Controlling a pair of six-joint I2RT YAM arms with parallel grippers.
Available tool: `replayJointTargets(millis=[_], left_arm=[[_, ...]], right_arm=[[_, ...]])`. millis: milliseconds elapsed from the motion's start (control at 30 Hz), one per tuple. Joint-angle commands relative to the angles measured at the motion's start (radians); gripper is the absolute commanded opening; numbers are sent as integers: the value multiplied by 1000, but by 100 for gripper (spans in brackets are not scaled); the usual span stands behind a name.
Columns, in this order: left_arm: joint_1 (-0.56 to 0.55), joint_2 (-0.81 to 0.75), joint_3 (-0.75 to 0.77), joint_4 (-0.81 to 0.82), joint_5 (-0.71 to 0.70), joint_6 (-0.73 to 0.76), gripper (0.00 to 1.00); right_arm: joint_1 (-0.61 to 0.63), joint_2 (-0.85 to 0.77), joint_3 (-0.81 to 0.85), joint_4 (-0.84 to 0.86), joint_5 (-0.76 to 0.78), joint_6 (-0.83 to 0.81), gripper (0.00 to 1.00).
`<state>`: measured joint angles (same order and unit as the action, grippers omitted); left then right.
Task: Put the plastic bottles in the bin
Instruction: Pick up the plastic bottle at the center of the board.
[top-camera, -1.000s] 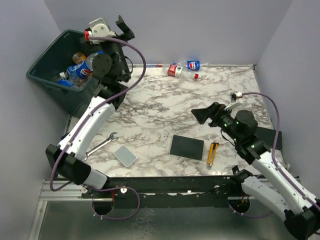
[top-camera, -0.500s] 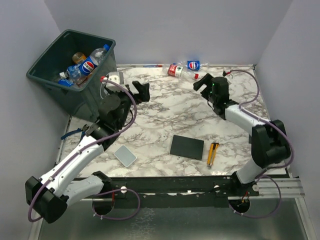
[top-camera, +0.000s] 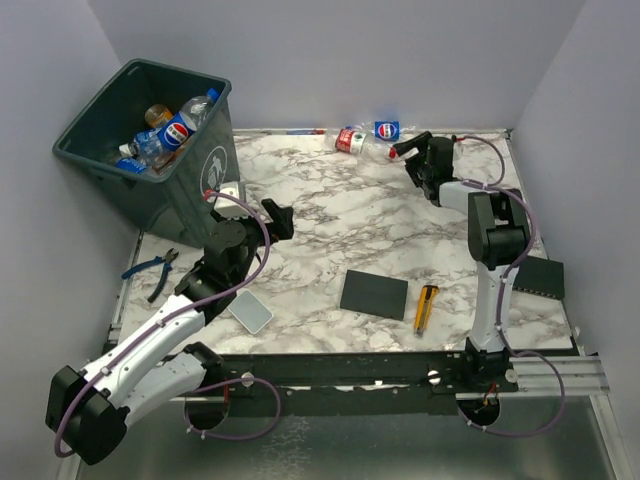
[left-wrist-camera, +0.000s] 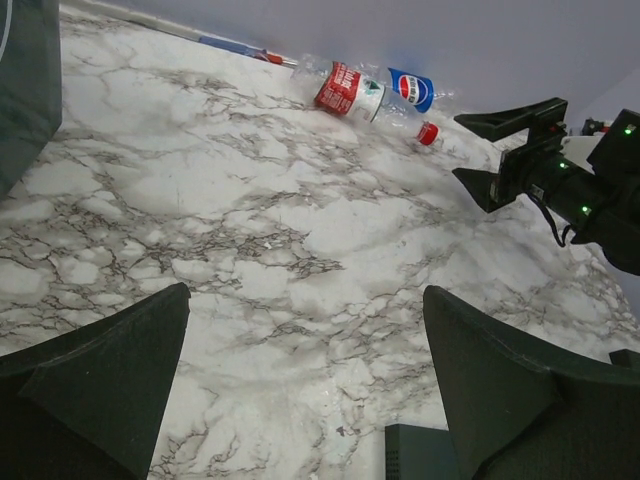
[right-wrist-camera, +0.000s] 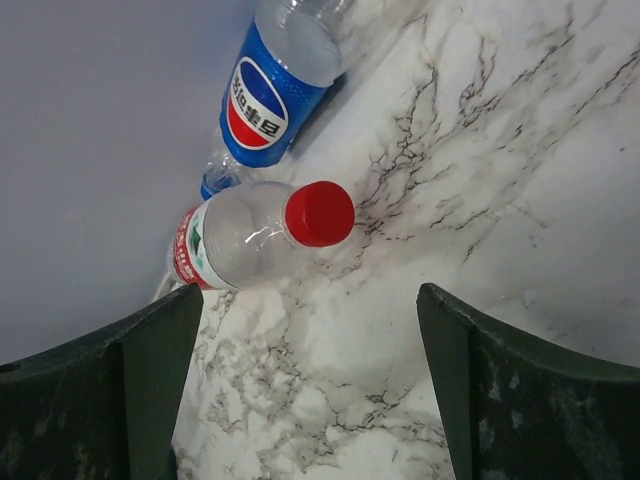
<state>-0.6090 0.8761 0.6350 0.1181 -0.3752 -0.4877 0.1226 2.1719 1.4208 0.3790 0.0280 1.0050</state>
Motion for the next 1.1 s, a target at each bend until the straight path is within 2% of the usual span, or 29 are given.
replayJointTargets(millis=[0, 300, 467, 800, 1067], left_arm=[[-2, 10, -21, 60, -21, -20, 99], [-2, 42, -19, 85, -36, 15, 99], [-2, 69, -14, 94, -40, 38, 99], [-2, 78, -8, 94, -42, 49, 99], [-2, 20, -6, 82, -40, 40, 99]], right_arm=[[5, 128, 75, 95, -76, 183, 90], [4, 270, 164, 175, -86, 309, 82], [7, 332, 231, 177, -110, 322, 70], [8, 337, 175, 291, -119, 354, 29], [9, 179, 7, 459, -168, 337, 1]])
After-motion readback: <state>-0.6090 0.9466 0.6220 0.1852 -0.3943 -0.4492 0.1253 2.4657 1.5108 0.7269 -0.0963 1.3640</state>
